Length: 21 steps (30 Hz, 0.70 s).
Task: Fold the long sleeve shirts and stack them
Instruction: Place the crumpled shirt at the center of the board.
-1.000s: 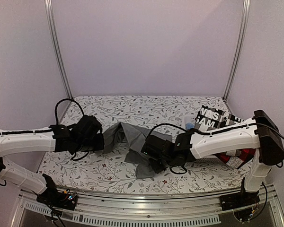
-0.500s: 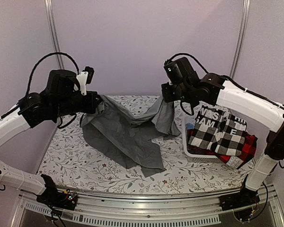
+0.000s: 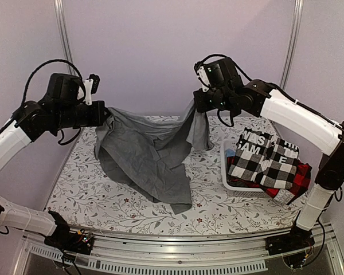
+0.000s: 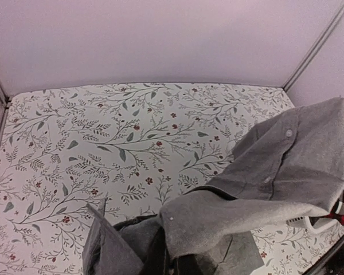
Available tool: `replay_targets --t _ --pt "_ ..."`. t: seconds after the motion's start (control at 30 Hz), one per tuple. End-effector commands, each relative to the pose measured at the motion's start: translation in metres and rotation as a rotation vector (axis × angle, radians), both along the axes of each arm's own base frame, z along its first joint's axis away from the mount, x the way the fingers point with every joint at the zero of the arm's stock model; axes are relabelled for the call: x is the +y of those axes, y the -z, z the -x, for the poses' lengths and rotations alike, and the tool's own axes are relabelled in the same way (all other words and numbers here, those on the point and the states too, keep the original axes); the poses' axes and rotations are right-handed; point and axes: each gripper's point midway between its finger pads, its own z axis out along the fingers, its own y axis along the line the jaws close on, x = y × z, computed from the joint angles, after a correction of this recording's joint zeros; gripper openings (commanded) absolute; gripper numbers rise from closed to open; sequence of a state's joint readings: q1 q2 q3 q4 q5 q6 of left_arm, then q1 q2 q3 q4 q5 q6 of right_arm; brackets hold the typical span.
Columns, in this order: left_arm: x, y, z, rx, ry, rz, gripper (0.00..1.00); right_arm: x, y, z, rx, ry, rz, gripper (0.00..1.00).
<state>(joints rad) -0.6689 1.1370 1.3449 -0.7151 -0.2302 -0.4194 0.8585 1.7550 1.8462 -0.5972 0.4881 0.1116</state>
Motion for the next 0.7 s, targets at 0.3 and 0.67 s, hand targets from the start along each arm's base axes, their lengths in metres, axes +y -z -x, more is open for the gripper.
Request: replay_targets --t 0.3,0.67 --pt "0.030 0.149 -0.159 0.308 -0.074 0.165 0.00 0.007 0.163 -0.018 0.387 -0.041 -0.056 0.75" --pt "0.035 0.177 -0.192 0.343 -0.108 0.118 0.03 -0.025 0.211 0.054 0.546 -0.030 -0.145 0.86"
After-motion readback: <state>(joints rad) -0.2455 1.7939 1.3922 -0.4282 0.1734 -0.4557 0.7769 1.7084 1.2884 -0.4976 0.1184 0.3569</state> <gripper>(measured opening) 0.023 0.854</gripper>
